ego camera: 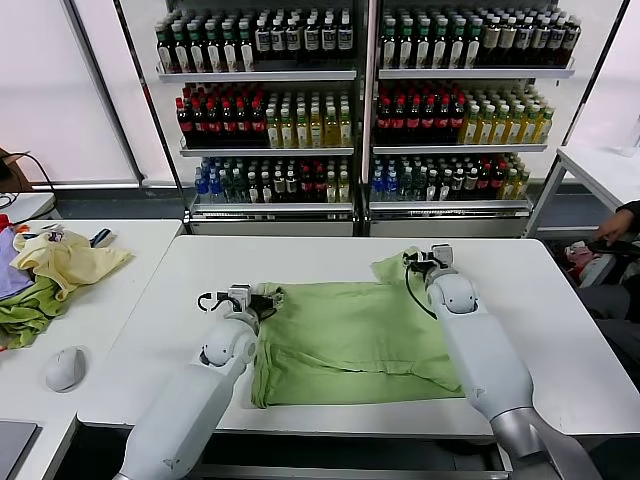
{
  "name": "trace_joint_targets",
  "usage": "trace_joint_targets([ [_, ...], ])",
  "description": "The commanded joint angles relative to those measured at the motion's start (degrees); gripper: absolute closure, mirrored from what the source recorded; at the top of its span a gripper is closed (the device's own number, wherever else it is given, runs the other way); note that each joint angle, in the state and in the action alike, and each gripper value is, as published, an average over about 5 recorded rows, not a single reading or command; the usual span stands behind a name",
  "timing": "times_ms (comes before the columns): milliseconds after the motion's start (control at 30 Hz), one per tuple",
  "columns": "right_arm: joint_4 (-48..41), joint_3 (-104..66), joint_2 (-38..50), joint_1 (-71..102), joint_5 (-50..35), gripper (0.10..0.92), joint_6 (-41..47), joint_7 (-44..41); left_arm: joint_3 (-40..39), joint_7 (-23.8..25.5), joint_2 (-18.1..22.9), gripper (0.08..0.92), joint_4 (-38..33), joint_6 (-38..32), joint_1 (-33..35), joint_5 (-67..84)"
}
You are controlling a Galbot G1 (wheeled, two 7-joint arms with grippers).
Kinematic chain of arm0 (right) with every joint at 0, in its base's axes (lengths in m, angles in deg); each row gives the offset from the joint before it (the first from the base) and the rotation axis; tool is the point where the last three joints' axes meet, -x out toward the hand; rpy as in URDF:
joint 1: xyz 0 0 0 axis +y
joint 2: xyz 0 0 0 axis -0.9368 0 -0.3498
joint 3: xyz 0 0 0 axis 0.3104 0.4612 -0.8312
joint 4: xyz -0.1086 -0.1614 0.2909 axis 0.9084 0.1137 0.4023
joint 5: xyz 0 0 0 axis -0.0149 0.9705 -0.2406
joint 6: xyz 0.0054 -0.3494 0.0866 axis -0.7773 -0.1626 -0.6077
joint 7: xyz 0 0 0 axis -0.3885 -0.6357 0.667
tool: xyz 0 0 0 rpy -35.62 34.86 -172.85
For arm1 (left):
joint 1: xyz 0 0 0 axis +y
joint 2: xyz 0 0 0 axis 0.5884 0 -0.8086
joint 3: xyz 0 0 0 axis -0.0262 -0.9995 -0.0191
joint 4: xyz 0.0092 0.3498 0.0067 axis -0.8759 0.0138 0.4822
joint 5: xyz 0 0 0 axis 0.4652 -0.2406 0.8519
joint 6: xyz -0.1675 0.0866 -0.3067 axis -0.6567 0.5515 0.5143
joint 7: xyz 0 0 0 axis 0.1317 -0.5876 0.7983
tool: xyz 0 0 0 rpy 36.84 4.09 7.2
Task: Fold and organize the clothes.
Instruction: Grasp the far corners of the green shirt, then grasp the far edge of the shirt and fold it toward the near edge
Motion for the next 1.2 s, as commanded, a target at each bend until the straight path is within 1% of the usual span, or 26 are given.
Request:
trace_joint_targets([
  [33,-5.88,-0.54,-1.7,-1.88,0.34,0.213,0.91,-0.4,-0.26,0.17,0.19,0.216,1.7,0.49,-0.58,1.25],
  [133,-5.65,-0.47,-1.52,-1.26,0.19,0.273,1.42,-0.39,-0.37,0.29,0.03,0.294,0.95,0.44,-0.16,1.51],
  [600,-1.83,-0.12,-0.53,0.78,-2.13,0.677,2.81,-1.27,-0.73,1.18,-0.19,0.701,-0.35,0.34,0.78,2.4],
  [800,2.76,0.16,0.76,3.14,-4.33,0.85,2.19,-2.61,-0.31,1.09,-0.49,0.866,-2.17,-1.21,1.53,3.17],
  [900,6.62,0.25,1.77,4.93,-5.6,0.903,1.55,-2.74,0.03,1.13,-0.94,0.901,-4.07,-2.86,2.43,3.83],
  [1033,14.69,-0.08,3.64,8.05,-7.78,0.909,0.86,-2.45,0.72,1.06,-2.25,0.903,-7.45,-5.16,4.3,4.7],
  [1200,24.68,-1.56,6.62,13.03,-10.18,0.909,0.72,-2.22,1.93,0.89,-4.63,0.903,-13.64,-6.78,6.94,6.49],
])
